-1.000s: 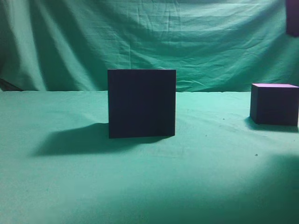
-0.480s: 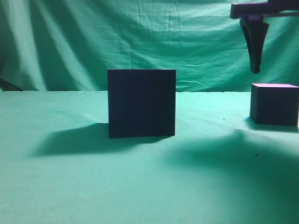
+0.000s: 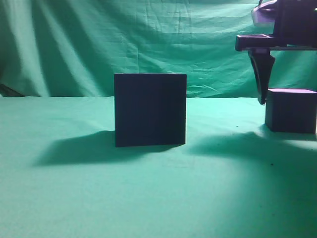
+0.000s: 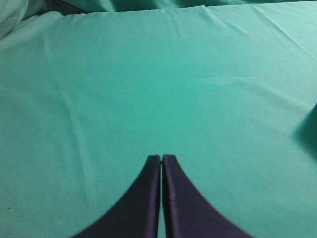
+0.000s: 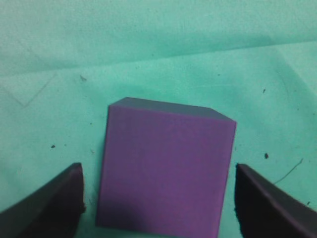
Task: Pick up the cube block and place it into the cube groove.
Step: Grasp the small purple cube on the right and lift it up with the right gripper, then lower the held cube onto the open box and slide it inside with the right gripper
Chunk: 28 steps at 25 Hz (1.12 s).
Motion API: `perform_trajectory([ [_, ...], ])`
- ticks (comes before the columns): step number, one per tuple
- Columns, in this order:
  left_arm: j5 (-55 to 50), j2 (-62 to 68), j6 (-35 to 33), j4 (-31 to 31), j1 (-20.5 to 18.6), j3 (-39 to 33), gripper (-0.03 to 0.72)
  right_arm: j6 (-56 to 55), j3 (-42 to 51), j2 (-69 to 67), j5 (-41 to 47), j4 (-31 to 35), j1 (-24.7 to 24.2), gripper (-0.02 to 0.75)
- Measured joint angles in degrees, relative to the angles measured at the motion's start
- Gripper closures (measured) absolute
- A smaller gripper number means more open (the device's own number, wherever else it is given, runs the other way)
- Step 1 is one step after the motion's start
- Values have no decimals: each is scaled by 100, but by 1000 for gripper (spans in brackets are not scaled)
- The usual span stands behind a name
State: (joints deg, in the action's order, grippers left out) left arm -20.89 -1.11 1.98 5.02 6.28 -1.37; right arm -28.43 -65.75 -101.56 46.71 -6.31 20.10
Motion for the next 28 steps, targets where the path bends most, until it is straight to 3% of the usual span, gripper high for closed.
perform_trajectory([
  [2,0,0,0,0,0,0,688,10,0,-10,-12,0,0,178],
  [5,0,0,0,0,0,0,688,10,0,-10,-12,-11,0,313],
  [10,0,0,0,0,0,0,688,43,-103,-13,154,-86,0,306],
  [17,0,0,0,0,0,0,688,571,-1125,213,1221,-74,83,306],
  [21,0,0,0,0,0,0,688,741,-1591,579,1714,-74,630,306],
  [28,0,0,0,0,0,0,688,654,-1744,667,2103,313,2129,306],
])
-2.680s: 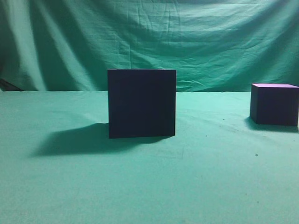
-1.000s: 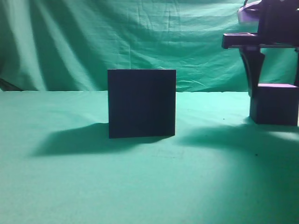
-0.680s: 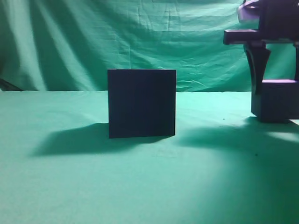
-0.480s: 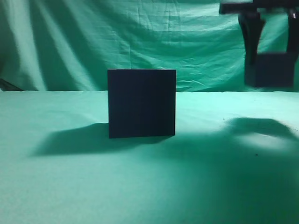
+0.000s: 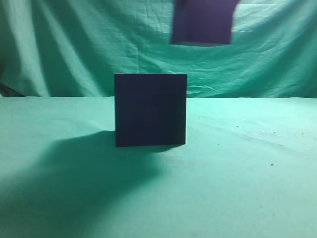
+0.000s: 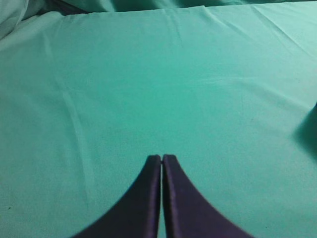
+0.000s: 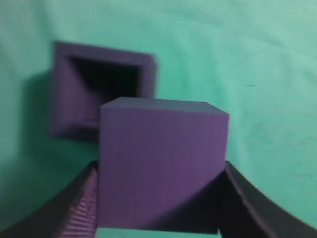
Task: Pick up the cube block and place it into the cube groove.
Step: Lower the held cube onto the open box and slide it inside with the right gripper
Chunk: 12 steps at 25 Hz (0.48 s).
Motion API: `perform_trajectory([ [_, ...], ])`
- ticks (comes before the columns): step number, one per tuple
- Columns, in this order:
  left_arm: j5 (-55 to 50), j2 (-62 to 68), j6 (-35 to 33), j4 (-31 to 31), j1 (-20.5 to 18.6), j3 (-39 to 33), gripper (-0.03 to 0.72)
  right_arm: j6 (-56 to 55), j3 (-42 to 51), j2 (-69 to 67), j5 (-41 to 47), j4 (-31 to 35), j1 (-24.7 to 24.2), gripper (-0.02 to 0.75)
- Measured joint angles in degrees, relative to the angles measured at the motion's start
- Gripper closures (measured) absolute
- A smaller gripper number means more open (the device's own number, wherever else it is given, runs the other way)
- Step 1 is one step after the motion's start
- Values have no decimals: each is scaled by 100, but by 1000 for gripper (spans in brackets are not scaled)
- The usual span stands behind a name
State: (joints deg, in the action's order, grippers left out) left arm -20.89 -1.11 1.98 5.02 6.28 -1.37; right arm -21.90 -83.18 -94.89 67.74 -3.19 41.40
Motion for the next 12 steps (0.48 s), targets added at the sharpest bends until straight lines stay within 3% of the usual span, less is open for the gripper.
perform_trajectory([
  [5,0,0,0,0,0,0,688,-116,-16,-192,-378,121,558,306],
  [12,0,0,0,0,0,0,688,-236,-16,-458,-875,290,597,306],
])
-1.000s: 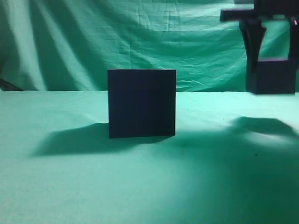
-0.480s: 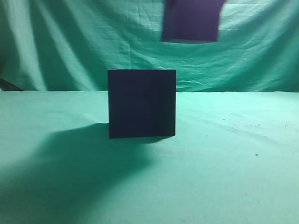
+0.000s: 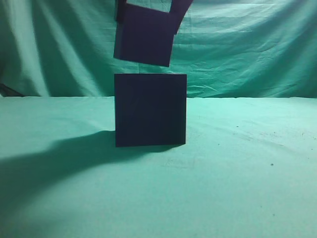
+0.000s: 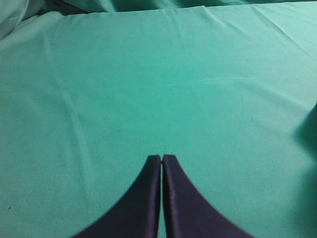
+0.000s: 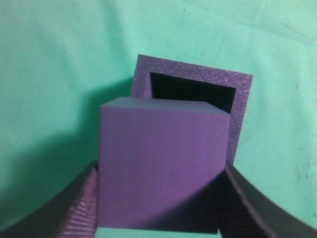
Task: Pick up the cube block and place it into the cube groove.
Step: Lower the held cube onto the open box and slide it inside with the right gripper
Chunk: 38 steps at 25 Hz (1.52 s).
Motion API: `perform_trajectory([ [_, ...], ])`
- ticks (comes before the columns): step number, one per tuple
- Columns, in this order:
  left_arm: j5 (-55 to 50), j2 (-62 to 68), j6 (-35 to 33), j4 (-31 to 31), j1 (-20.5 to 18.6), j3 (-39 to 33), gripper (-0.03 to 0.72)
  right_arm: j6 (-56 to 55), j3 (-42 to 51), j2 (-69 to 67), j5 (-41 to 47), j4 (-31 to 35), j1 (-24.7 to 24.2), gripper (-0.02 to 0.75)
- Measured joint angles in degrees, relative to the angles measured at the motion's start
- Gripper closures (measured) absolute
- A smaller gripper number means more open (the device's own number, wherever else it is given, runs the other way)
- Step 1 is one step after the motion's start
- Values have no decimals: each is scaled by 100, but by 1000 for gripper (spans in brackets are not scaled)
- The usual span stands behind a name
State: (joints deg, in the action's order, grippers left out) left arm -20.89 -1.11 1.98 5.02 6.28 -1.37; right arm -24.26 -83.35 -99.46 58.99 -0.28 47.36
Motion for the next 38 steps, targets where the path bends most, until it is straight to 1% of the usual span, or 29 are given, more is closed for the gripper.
perform_trajectory([
  [4,0,0,0,0,0,0,688,-12,-13,-151,-108,0,0,306],
  [15,0,0,0,0,0,0,688,-218,-60,-309,-256,-360,-10,306],
  [20,0,0,0,0,0,0,688,-287,-74,-320,-114,-498,-10,306],
  [38,0,0,0,0,0,0,688,-455,-108,-354,141,-588,-10,306],
])
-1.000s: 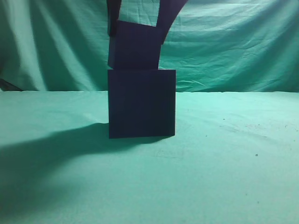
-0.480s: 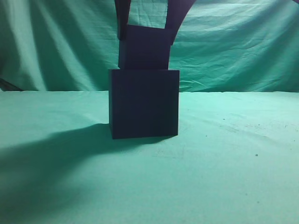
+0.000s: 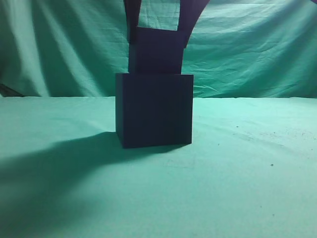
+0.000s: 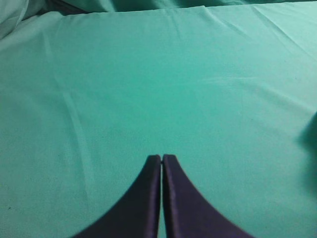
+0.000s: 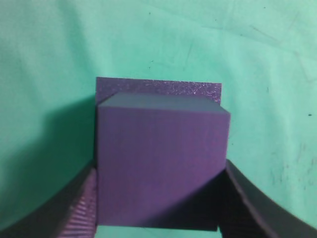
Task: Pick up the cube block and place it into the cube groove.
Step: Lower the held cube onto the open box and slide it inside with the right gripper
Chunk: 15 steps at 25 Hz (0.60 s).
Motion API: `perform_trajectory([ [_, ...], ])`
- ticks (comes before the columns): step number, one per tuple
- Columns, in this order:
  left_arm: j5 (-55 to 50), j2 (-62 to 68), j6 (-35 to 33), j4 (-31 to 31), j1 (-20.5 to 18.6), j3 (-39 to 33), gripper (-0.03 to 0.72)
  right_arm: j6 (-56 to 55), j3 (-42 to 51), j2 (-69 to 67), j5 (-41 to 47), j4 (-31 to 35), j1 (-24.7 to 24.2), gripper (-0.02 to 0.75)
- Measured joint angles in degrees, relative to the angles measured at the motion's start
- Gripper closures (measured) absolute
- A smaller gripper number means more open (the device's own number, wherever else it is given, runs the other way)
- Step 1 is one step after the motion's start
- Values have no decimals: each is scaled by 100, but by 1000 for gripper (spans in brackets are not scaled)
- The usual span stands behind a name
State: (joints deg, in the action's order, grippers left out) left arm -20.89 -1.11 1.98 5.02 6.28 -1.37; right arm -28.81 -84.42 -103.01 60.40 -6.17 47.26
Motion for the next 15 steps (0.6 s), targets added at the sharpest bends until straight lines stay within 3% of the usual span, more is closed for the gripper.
perform_trajectory([
  [15,0,0,0,0,0,0,688,-86,-2,-360,279,64,0,306],
])
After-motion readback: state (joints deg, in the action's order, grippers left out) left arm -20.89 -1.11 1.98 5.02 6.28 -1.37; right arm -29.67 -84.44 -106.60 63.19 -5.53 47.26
